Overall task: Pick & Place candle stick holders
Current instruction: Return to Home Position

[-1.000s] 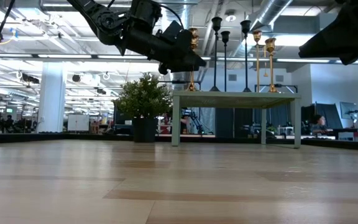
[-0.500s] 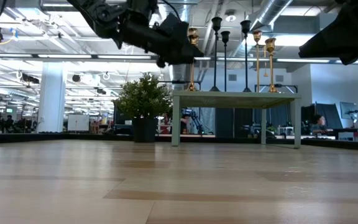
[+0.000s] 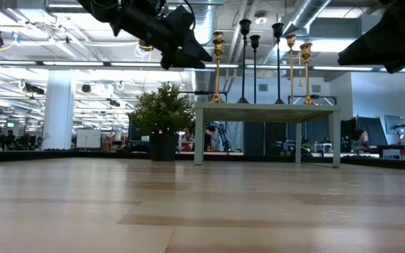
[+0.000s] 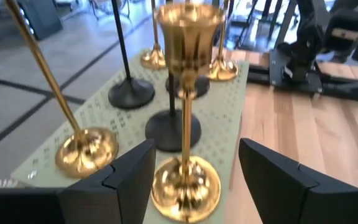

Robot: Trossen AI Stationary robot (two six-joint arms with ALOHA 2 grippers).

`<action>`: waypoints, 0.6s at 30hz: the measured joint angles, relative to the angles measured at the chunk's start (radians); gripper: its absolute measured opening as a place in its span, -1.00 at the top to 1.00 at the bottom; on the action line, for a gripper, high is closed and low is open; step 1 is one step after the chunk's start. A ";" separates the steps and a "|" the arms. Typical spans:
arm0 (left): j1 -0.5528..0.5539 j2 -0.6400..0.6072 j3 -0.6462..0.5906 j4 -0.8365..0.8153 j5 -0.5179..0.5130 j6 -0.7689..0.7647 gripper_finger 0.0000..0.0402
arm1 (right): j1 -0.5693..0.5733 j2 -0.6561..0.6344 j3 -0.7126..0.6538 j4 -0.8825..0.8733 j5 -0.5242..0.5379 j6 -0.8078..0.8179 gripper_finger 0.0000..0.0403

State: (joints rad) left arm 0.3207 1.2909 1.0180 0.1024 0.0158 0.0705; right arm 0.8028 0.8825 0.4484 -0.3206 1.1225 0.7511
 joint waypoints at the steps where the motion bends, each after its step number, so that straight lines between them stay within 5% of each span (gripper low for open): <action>1: 0.000 -0.006 0.000 -0.019 0.000 -0.001 -0.16 | 0.000 0.000 0.000 0.000 0.000 0.000 0.52; 18: -0.043 -0.052 0.000 -0.223 0.000 -0.053 0.05 | 0.000 0.000 0.000 0.003 0.000 0.000 0.52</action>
State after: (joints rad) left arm 0.2777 1.2385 1.0180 -0.1210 0.0158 0.0170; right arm 0.8030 0.8825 0.4484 -0.3180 1.1221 0.7509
